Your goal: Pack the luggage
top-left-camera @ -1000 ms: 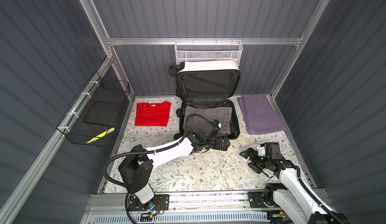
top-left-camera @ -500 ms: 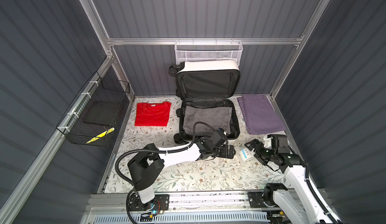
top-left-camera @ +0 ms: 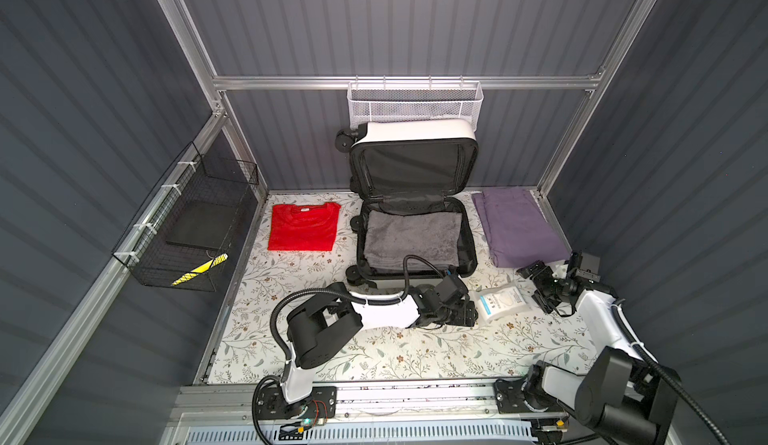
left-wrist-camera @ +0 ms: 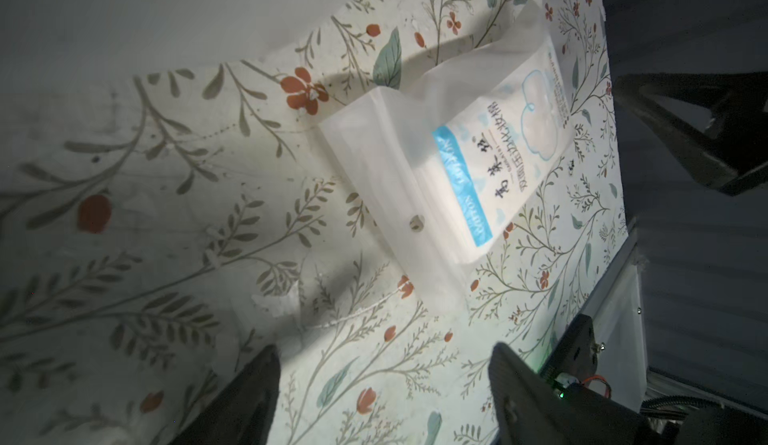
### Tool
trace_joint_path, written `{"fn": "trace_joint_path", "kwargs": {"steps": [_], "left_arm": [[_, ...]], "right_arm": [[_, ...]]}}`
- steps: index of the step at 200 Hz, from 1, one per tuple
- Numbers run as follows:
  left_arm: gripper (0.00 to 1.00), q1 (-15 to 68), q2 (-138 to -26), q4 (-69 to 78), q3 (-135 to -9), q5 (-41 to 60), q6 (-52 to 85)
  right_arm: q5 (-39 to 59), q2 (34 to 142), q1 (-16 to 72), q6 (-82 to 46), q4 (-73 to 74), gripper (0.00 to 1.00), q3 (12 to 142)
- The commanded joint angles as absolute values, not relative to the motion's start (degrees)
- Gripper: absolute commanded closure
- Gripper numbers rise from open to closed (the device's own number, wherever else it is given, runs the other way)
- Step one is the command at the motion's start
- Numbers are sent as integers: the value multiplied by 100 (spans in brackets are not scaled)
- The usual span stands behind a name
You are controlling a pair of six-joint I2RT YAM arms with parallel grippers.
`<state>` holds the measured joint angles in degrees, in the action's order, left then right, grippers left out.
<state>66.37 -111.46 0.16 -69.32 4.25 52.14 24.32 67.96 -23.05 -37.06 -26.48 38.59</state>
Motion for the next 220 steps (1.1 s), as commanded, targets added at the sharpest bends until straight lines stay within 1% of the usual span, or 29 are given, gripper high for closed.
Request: {"fn": "trace_joint_path", "kwargs": {"steps": [1, 80, 142, 188, 220], "left_arm": [[23, 6710, -11364, 294, -7177, 439, 5332], [33, 6759, -11980, 548, -7553, 448, 5285], [41, 6794, -12172, 840, -7620, 431, 5173], [52, 6798, -12277, 976, -7673, 396, 5133], [62, 6803, -12325, 1043, -7694, 439, 5129]], "right_arm": [[2574, 7096, -2446, -3637, -2354, 9, 3929], [3142, 7910, -2654, -3466, -1761, 11, 3701], [3413, 8143, -2683, -3508, -1534, 11, 3618], [3648, 8282, -2681, -3497, -1390, 12, 3504], [3772, 8377, -2681, -3437, -1353, 13, 3417]]}}
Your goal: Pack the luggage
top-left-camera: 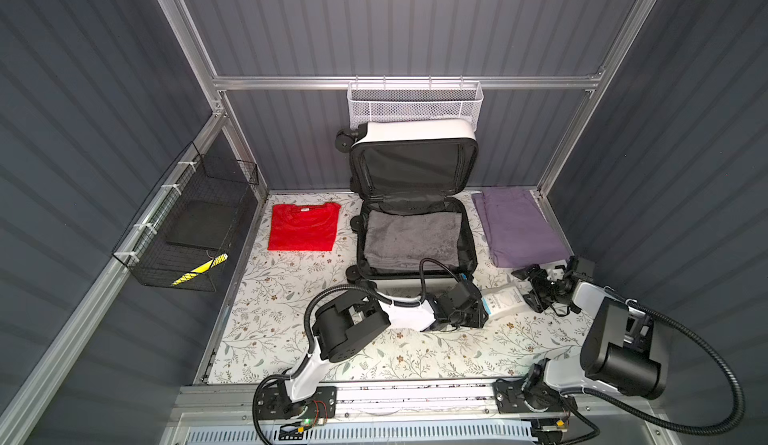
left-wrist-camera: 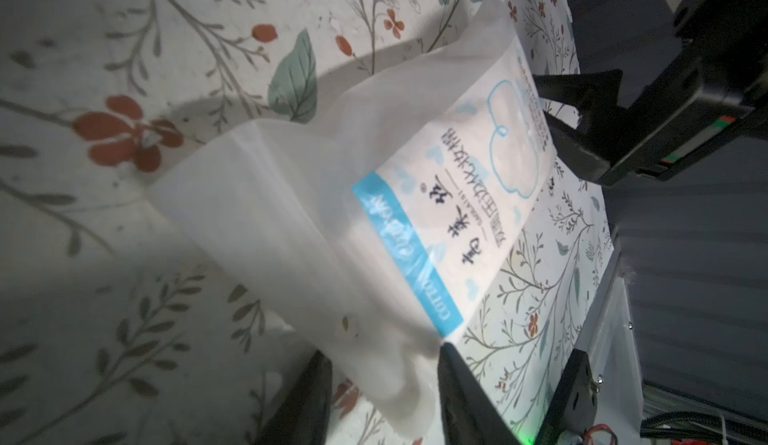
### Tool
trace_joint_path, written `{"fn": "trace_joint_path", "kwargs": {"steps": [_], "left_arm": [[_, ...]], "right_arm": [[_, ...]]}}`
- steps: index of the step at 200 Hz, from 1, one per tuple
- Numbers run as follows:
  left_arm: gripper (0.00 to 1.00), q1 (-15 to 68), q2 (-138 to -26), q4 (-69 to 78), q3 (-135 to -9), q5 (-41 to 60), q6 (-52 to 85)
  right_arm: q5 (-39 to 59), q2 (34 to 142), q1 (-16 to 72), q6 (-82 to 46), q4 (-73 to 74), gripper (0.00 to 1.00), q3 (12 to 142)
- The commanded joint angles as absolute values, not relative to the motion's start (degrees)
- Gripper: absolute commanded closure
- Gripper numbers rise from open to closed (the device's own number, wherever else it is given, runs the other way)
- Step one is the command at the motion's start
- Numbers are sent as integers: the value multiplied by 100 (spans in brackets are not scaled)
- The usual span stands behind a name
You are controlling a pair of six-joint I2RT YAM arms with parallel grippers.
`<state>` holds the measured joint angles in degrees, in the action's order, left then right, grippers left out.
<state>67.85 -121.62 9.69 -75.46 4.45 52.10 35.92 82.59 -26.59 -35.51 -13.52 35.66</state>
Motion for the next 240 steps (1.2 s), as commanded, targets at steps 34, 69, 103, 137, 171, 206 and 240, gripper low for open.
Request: {"fn": "trace_joint_path", "kwargs": {"steps": [34, 69, 103, 137, 171, 206, 240], "left_arm": [[74, 6803, -12263, 1141, -7594, 405, 5104], [95, 6803, -12124, 1091, -7491, 413, 5032], [100, 6803, -11851, 1009, -7230, 448, 5017], [100, 6803, -11219, 702, -6692, 299, 4877], [100, 6803, -10621, -94, -6345, 74, 4610], [100, 6803, -10223, -815, -6088, -93, 4475], [100, 6794, -10142, -1238, -6012, -252, 4451]], "right_arm": [[3895, 8383, -2672, -3387, -1244, 14, 3208], [4055, 8266, -2621, -3289, -1195, 15, 2905], [4104, 7917, -2407, -3232, -1230, 16, 2557], [4191, 7247, -2177, -3291, -1354, 16, 2130], [4132, 6460, -1803, -3455, -1626, 16, 1870], [3915, 5882, -1560, -3511, -1915, 16, 1846], [3878, 5944, -1503, -3442, -1924, 16, 1872]]}}
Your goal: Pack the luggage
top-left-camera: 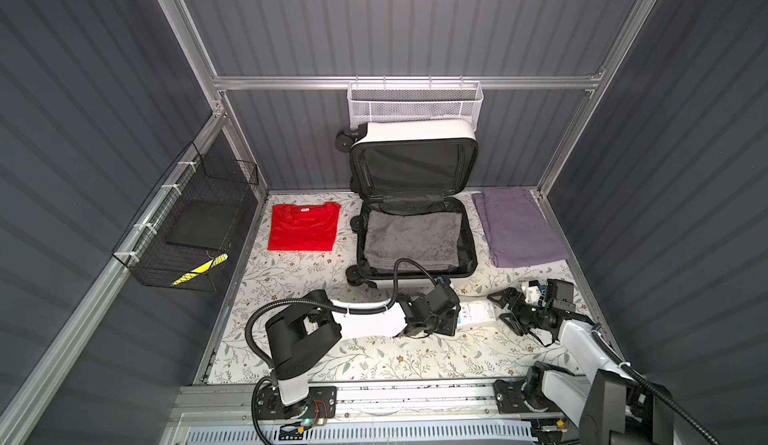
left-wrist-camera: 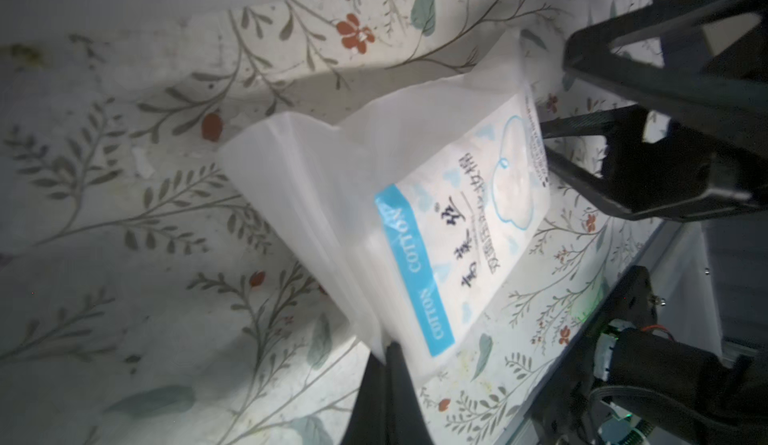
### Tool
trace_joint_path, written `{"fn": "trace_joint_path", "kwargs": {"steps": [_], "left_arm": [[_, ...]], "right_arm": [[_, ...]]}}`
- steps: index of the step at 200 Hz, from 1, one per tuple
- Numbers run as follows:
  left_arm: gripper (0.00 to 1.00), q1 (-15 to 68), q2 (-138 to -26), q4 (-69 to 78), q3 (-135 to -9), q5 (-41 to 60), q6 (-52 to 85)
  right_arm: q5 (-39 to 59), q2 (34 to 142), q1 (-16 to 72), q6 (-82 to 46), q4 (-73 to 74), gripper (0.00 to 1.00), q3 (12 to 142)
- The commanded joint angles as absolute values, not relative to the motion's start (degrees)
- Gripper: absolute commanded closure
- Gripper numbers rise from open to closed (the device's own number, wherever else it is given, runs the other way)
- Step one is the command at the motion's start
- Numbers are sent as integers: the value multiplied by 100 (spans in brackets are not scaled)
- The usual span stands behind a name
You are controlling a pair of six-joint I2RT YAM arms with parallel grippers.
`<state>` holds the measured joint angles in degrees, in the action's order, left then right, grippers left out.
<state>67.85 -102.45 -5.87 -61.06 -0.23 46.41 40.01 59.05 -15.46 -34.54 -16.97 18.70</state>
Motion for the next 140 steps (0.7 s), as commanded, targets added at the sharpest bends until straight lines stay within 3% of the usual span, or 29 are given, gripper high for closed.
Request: {"fn": "trace_joint_path", "kwargs": {"steps": [1, 140], "left_arm": [[100, 6794, -10142, -1247, -6016, -258, 4449], [100, 6601, -10429, -1731, -6161, -255, 4318]], "right_arm": [[3872, 5952, -1503, -3439, -1916, 16, 1872], [4273, 6966, -775, -3627, -562, 34, 1942]]}}
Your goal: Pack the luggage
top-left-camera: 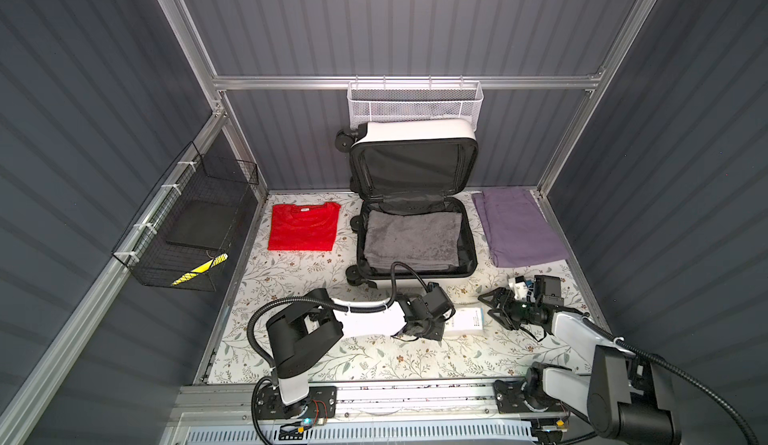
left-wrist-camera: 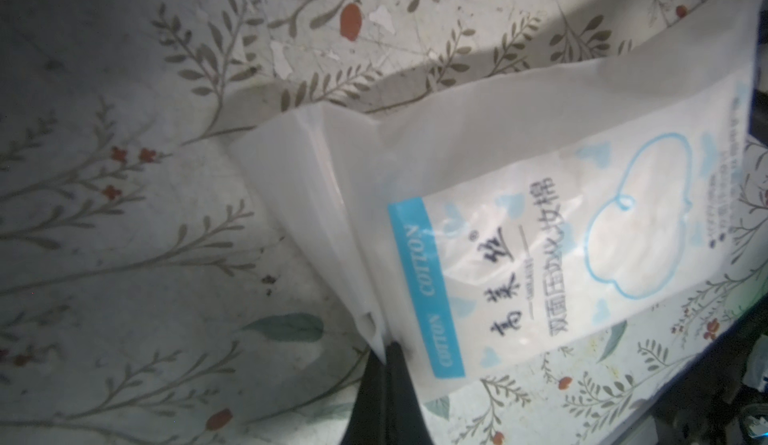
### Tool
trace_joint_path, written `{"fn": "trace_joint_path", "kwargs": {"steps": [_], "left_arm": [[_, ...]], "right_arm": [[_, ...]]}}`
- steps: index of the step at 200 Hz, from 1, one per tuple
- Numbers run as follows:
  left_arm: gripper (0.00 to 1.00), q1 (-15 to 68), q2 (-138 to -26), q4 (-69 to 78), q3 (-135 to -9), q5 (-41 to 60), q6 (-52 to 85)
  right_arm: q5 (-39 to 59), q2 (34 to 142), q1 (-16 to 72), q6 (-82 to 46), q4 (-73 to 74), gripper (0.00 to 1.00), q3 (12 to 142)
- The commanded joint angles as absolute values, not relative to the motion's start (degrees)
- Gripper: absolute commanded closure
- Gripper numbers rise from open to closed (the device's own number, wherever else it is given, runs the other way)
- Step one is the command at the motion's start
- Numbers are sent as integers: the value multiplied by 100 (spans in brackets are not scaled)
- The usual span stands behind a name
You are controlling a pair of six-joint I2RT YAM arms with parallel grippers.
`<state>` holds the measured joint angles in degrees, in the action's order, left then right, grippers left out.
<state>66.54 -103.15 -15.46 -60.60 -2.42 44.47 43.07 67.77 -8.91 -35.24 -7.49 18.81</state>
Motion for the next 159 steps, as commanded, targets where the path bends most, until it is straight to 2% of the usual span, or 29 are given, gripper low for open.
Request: {"fn": "trace_joint_path", "kwargs": {"steps": [1, 47, 71, 116, 159], "left_arm": [[100, 6601, -10426, -1727, -6161, -255, 4317], [100, 6592, -10426, -1697, -6150, -246, 4298], [100, 6583, -10438, -1693, -6152, -245, 4298], [100, 6584, -10403, -1659, -6140, -220, 4298], [100, 6583, -10099, -1801, -6299, -279, 4117]], "right_arm": [[4272, 6977, -770, -3633, -553, 34, 1942], [4329, 7266, -609, -3705, -378, 48, 2010], [4361, 7256, -578, -3705, -378, 60, 1982], [4430, 6968, -546, -3773, -453, 100, 1863], [4552, 6278, -502, -3967, -867, 100, 2011]]}}
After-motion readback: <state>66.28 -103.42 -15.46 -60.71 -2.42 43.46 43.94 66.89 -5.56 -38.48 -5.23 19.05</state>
